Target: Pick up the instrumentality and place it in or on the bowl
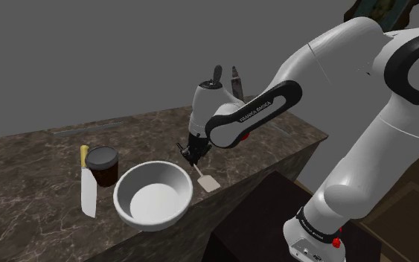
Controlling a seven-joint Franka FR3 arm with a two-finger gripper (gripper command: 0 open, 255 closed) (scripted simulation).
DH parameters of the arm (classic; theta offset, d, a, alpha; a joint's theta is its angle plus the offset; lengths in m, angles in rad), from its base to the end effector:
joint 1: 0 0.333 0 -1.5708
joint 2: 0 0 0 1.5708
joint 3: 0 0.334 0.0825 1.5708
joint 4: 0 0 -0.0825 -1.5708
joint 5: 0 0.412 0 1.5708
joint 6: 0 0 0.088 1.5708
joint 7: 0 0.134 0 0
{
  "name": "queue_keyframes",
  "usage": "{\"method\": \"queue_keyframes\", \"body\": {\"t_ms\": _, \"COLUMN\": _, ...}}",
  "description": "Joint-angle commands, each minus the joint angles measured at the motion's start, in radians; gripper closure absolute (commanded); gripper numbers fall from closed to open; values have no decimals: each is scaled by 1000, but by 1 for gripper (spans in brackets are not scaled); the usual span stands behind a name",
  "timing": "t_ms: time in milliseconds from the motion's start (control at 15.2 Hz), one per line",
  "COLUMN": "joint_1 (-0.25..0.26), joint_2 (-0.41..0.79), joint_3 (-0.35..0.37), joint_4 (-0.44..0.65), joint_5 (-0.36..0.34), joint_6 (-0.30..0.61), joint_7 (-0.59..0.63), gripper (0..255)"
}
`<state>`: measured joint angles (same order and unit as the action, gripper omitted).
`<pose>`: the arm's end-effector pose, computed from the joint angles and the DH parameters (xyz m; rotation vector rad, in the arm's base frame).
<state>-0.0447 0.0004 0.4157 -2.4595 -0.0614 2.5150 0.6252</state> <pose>0.4676 0.1814 0.2701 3.1170 -0.3213 0.1037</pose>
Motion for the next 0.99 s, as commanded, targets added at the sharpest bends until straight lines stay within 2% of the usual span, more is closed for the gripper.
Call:
{"method": "queue_keyframes", "body": {"t_ms": 0, "joint_1": 0, "joint_2": 0, "joint_3": 0, "joint_4": 0, "joint_5": 0, "joint_6": 0, "joint_7": 0, "gripper": 255}}
{"method": "queue_keyframes", "body": {"t_ms": 132, "joint_1": 0, "joint_2": 0, "joint_3": 0, "joint_4": 0, "joint_5": 0, "joint_6": 0, "joint_7": 0, "gripper": 255}}
{"method": "queue_keyframes", "body": {"t_ms": 924, "joint_1": 7, "joint_2": -128, "joint_3": -7, "joint_4": 54, "joint_5": 82, "joint_6": -170, "joint_7": -64, "gripper": 255}}
